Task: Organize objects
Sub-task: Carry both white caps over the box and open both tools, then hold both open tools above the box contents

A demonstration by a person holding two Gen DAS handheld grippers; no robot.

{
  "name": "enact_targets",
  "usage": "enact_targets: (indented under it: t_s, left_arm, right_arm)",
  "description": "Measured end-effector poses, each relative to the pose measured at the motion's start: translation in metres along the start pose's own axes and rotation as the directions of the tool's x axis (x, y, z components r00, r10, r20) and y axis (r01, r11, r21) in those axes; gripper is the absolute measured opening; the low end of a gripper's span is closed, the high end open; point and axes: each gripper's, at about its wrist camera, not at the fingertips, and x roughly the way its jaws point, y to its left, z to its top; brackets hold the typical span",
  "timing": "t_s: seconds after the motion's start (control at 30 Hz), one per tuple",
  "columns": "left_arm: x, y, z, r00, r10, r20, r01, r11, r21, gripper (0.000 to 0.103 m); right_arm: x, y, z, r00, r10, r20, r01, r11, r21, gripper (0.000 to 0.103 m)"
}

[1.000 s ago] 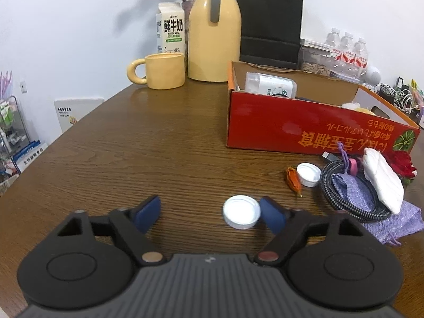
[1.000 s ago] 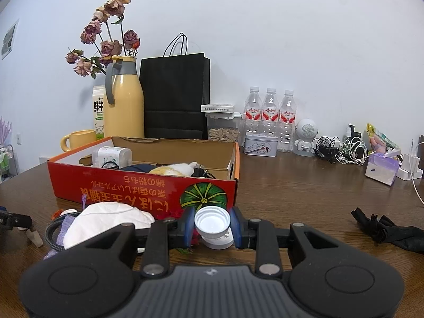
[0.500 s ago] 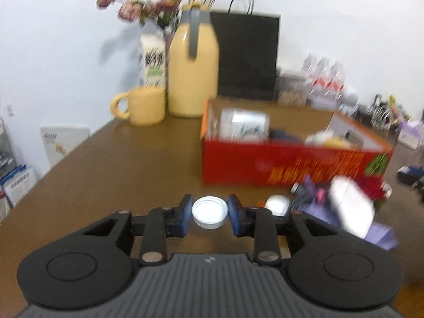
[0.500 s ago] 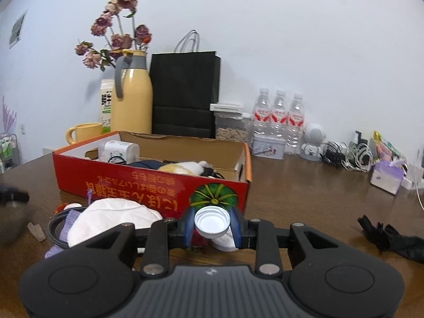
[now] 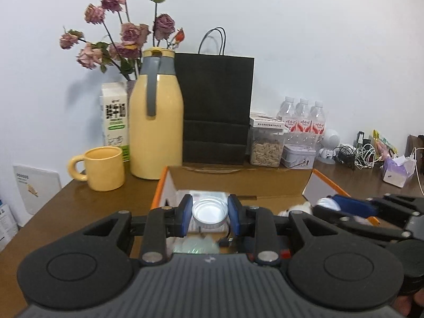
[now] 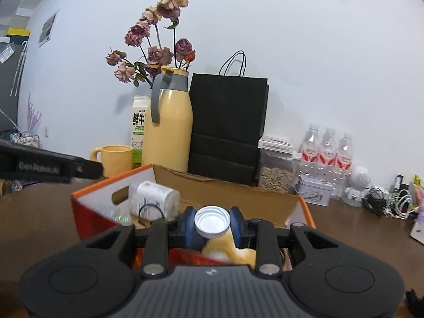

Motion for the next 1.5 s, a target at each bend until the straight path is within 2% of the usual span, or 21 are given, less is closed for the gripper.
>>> enact_targets:
  t_s: [0.17, 0.27, 0.37, 0.47, 0.53, 0.6, 0.63, 0.67, 0.7, 0.73, 0.8, 0.97, 1.5]
  left_arm:
    - [0.04, -0.002, 0.01, 1.0, -0.005, -0.006, 0.005, 1.0, -0.023, 0.03]
    - [0.053, 0.001, 0.004, 1.0, -0.014, -0.025, 0.014, 1.0, -0.025, 0.03]
    - [0.056, 0.003, 0.0, 0.999, -0.021, -0.045, 0.02, 1.0, -0.02, 0.03]
    - [0.052, 0.003, -0.002, 1.0, -0.019, -0.024, 0.018, 1.0, -0.015, 0.03]
    - [0.047, 0.003, -0.004, 1.0, -0.01, -0.006, 0.009, 1.0, -0.014, 0.035]
    - [0.043, 0.003, -0.005, 1.0, -0.008, 0.012, 0.008, 1.0, -0.009, 0.06]
    - [0.041, 0.003, -0.005, 1.0, -0.006, 0.023, 0.006, 1.0, -0.008, 0.068]
    - [0.038, 0.003, -0.005, 0.999, -0.004, 0.039, 0.004, 1.0, -0.008, 0.089]
    - [0.036, 0.003, -0.004, 0.998, -0.001, 0.055, 0.001, 1.0, -0.008, 0.103]
    - [0.034, 0.003, -0.004, 0.997, 0.004, 0.074, -0.003, 1.0, -0.01, 0.103]
    - [0.033, 0.002, -0.003, 0.997, 0.009, 0.077, -0.008, 1.0, -0.009, 0.103]
    - [0.036, 0.003, -0.003, 0.998, 0.023, 0.053, -0.022, 1.0, -0.009, 0.103]
    - [0.027, 0.009, -0.002, 0.999, 0.004, 0.045, -0.003, 1.0, -0.017, 0.103]
  right_arm:
    - [0.04, -0.003, 0.006, 1.0, 0.002, -0.013, -0.001, 0.999, 0.053, 0.027]
    - [0.05, -0.008, -0.001, 0.999, 0.009, -0.036, -0.006, 0.997, 0.081, 0.027]
    - [0.052, -0.01, -0.005, 0.998, -0.001, -0.058, 0.006, 0.996, 0.088, 0.027]
    - [0.052, -0.008, -0.006, 0.998, 0.0, -0.069, 0.005, 0.997, 0.079, 0.027]
    - [0.051, -0.007, -0.008, 0.997, -0.008, -0.074, 0.014, 0.997, 0.08, 0.028]
    - [0.049, -0.009, -0.008, 0.997, -0.014, -0.07, 0.02, 0.995, 0.093, 0.034]
    - [0.047, -0.01, -0.009, 0.998, -0.02, -0.065, 0.026, 0.995, 0.099, 0.051]
    - [0.044, -0.011, -0.009, 0.998, -0.026, -0.057, 0.031, 0.994, 0.104, 0.076]
    - [0.042, -0.011, -0.009, 0.998, -0.037, -0.044, 0.041, 0.993, 0.108, 0.088]
    - [0.04, -0.011, -0.009, 0.998, -0.05, -0.031, 0.053, 0.992, 0.111, 0.103]
    - [0.038, -0.013, -0.008, 0.998, -0.059, -0.024, 0.062, 0.992, 0.113, 0.103]
    - [0.043, -0.015, -0.011, 0.996, -0.06, -0.067, 0.068, 0.991, 0.117, 0.103]
    - [0.03, -0.014, -0.009, 0.995, -0.084, -0.046, 0.089, 0.989, 0.119, 0.103]
